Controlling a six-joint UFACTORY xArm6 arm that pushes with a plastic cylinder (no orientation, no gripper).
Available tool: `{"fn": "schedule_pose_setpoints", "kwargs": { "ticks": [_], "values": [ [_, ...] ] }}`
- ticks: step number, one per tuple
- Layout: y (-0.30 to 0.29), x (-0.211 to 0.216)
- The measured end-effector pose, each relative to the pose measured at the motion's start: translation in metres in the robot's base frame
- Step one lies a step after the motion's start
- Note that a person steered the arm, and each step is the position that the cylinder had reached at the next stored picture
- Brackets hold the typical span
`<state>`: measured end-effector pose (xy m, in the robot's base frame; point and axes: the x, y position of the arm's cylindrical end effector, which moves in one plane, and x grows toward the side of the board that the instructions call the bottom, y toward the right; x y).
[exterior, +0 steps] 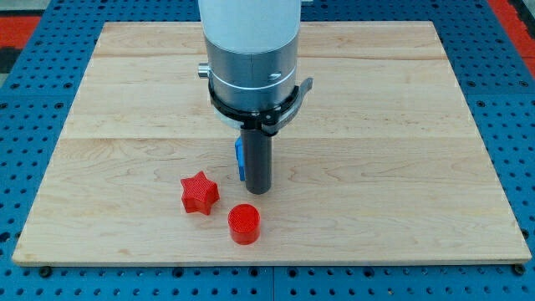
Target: Push blue blocks at bottom left to green circle
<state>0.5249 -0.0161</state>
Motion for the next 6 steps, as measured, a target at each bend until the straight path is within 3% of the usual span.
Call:
{"fn": "schedule_pose_setpoints", "kwargs": {
  "ticks": [6],
  "values": [
    [-0.023, -0.025]
  ]
}}
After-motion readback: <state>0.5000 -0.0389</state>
